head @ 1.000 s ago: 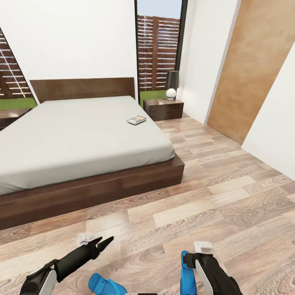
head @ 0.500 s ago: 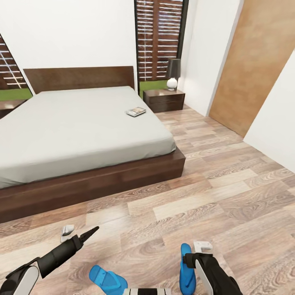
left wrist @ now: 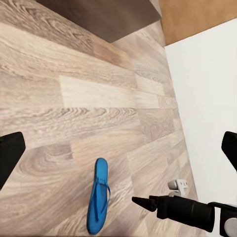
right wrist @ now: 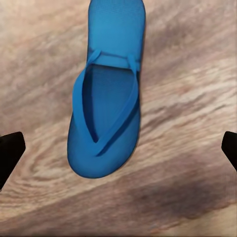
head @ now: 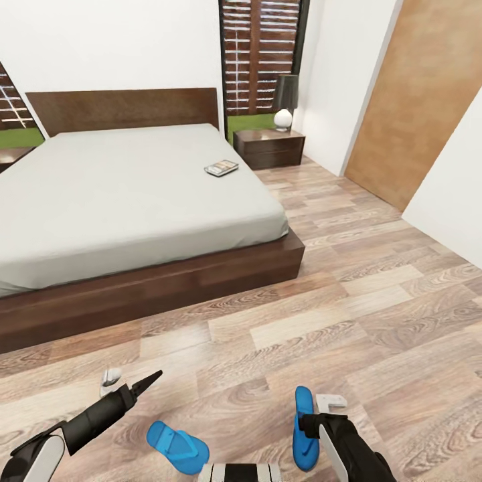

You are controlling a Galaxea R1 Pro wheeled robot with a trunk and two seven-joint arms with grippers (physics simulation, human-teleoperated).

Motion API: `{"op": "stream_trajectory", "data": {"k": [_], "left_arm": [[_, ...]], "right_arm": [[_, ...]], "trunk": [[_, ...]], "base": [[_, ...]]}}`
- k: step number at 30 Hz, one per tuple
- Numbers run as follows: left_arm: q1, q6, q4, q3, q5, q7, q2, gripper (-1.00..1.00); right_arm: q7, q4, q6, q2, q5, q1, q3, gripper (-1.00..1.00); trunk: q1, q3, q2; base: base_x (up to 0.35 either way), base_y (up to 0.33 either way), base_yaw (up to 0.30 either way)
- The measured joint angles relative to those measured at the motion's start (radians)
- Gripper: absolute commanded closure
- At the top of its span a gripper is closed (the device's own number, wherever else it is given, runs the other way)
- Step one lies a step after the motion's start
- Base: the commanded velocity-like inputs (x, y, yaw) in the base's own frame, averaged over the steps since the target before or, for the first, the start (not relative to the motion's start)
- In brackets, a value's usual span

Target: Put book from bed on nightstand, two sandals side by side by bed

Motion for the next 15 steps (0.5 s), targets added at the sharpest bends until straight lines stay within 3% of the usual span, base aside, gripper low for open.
{"op": "stream_trajectory", "data": {"k": [15], "left_arm": [[0.000,-0.002,0.000,-0.003,-0.005,0.000,-0.001,-1.00]], "right_arm": [[0.001,0.000,0.000,0.000,0.000,0.000,0.000,-1.00]], "trunk": [[0.007,-0.058,-0.004]], "base": [[0.000,0.000,0.000]]}}
